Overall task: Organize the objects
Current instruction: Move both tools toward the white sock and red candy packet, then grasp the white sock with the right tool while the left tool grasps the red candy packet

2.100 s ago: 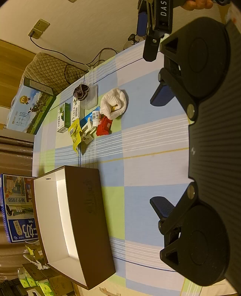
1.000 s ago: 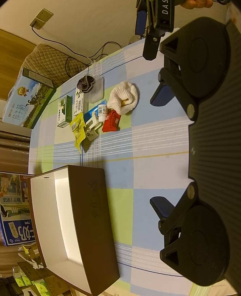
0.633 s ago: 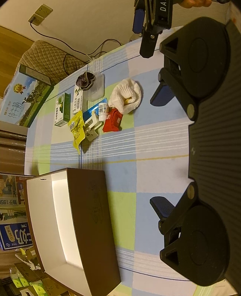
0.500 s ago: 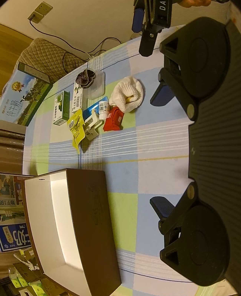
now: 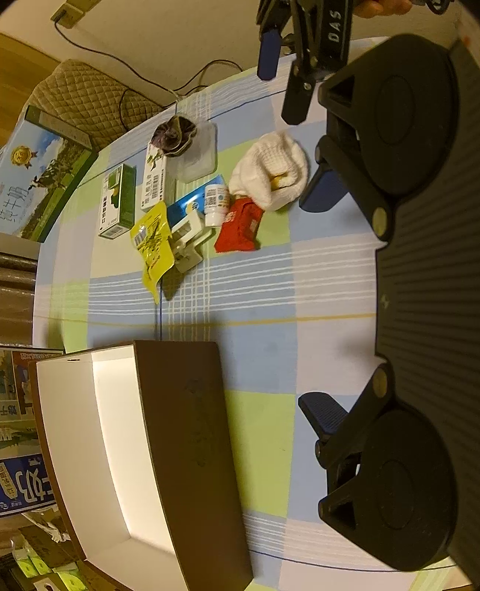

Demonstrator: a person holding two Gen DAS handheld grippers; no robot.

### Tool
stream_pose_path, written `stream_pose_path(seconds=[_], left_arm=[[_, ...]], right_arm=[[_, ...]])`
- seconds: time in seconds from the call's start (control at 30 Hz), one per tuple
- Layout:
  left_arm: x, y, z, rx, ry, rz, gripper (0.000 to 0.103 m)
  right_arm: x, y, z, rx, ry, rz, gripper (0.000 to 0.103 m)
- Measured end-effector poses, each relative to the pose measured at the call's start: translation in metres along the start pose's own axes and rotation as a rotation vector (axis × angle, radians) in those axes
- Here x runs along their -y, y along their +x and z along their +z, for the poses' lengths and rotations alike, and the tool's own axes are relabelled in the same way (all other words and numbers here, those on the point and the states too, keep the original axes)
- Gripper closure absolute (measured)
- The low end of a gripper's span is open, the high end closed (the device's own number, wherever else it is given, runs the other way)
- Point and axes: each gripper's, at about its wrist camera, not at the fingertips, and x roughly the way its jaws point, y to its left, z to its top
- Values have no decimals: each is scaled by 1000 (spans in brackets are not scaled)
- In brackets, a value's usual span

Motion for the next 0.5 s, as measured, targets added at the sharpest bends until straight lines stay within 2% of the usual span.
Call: stream_pose_path(seconds=[0.2, 0.5], left_arm=[[-1, 11, 11, -8, -16, 6, 1], [3, 27, 20, -20, -19, 6, 1]], right_arm=[[-4, 23, 5, -7, -90, 30, 31], [-14, 59, 3, -37, -191, 48, 60]])
